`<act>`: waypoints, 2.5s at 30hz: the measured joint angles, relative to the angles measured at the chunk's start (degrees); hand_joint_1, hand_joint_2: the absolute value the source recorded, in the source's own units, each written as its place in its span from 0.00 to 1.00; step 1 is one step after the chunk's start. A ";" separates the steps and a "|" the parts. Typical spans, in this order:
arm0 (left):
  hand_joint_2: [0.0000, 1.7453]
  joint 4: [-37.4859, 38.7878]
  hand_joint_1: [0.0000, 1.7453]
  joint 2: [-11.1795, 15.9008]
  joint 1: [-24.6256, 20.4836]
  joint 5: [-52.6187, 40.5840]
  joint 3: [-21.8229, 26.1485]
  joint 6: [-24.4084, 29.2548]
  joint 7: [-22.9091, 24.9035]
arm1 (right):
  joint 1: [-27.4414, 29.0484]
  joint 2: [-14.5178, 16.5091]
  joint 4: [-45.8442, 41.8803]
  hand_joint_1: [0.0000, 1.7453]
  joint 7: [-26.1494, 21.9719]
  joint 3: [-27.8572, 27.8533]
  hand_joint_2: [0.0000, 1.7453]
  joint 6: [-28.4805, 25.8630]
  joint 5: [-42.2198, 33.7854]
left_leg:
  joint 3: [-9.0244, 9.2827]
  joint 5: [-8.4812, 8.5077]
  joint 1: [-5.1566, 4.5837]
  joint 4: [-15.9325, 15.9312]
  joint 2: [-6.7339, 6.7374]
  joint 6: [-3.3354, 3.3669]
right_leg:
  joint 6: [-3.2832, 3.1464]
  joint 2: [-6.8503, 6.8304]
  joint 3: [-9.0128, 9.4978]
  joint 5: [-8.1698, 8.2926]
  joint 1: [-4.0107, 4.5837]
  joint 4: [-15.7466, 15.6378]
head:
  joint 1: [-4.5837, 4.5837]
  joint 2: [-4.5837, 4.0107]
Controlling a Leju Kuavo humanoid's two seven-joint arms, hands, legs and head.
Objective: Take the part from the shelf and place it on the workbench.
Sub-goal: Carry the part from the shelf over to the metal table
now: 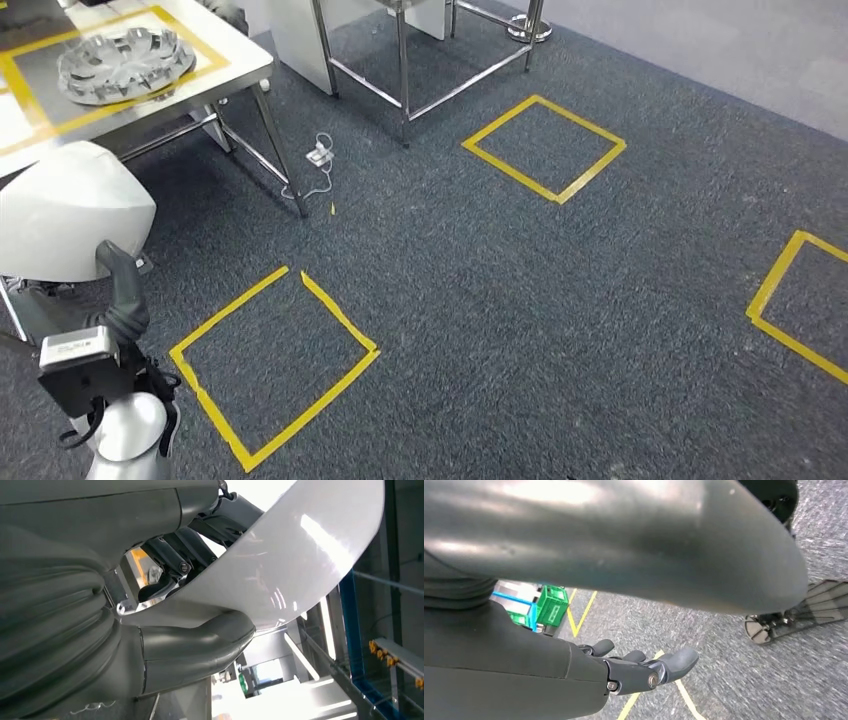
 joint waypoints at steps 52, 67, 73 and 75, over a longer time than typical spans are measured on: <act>1.00 0.84 1.00 0.04 -0.70 -0.48 0.30 -1.62 0.05 | -0.13 -0.67 0.00 0.00 0.13 0.98 0.00 4.09 1.61 | -6.23 4.59 -0.18 -0.32 -1.87 2.80 | 2.70 -0.60 -4.45 -10.30 -0.43 15.09 | -0.20 0.01; 1.00 0.37 1.00 0.11 -0.13 -0.57 0.45 -1.66 0.06 | -0.12 -0.46 0.00 0.00 0.47 1.21 0.00 4.43 2.01 | -12.87 -2.68 -0.18 14.34 -0.49 -0.61 | -1.09 -1.15 3.44 -3.34 0.11 0.61 | -0.73 0.00; 1.00 0.31 1.00 0.25 0.17 -0.54 0.53 -1.68 0.05 | -0.05 -0.33 0.02 0.00 -0.04 1.34 0.00 4.66 2.30 | -9.70 6.30 -1.07 0.05 2.78 1.36 | -0.01 -2.96 6.82 -6.41 0.56 0.73 | -0.63 0.01; 1.00 0.15 1.00 0.25 0.29 -0.54 0.58 -1.72 0.06 | -0.13 -0.33 0.02 0.00 -0.40 1.45 0.00 4.66 2.52 | -9.00 6.19 -0.88 -0.29 2.01 1.99 | 0.70 -3.40 7.45 -6.74 0.69 1.09 | -0.55 0.01</act>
